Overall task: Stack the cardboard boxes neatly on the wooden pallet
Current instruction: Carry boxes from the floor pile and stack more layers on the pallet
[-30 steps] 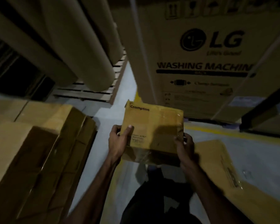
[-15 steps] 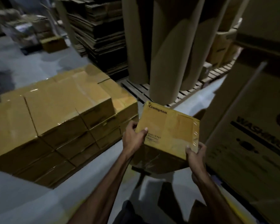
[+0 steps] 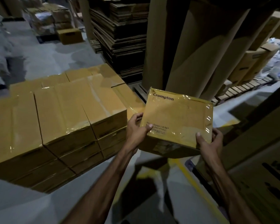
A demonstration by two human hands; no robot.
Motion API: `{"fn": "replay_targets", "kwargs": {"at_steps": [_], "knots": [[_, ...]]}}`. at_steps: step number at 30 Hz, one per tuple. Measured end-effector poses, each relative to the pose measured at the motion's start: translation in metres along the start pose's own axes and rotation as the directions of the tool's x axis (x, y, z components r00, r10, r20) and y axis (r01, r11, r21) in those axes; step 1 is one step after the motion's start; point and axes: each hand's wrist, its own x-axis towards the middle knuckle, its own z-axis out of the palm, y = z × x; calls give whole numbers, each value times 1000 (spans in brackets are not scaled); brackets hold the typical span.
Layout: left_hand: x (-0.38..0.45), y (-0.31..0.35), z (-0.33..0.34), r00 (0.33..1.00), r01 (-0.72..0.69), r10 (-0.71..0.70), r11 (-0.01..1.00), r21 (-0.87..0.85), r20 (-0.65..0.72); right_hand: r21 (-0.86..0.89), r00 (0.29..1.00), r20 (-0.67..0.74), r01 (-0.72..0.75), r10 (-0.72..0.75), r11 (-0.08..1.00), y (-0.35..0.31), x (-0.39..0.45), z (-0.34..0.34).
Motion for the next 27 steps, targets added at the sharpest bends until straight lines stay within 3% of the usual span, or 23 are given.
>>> {"fn": "replay_targets", "kwargs": {"at_steps": [13,20,27], "knots": [[147,64,36,979,-160,143,981,-113,-146,10,945,188,270,-268,963,-91,172,79],[214,102,46,929,-266,220,956,-124,-299,150,843,383,345,-376,926,-147,273,142],[268,89,21,874,-230,194,973,-28,-444,169,747,523,382,-411,909,-159,327,232]]}}
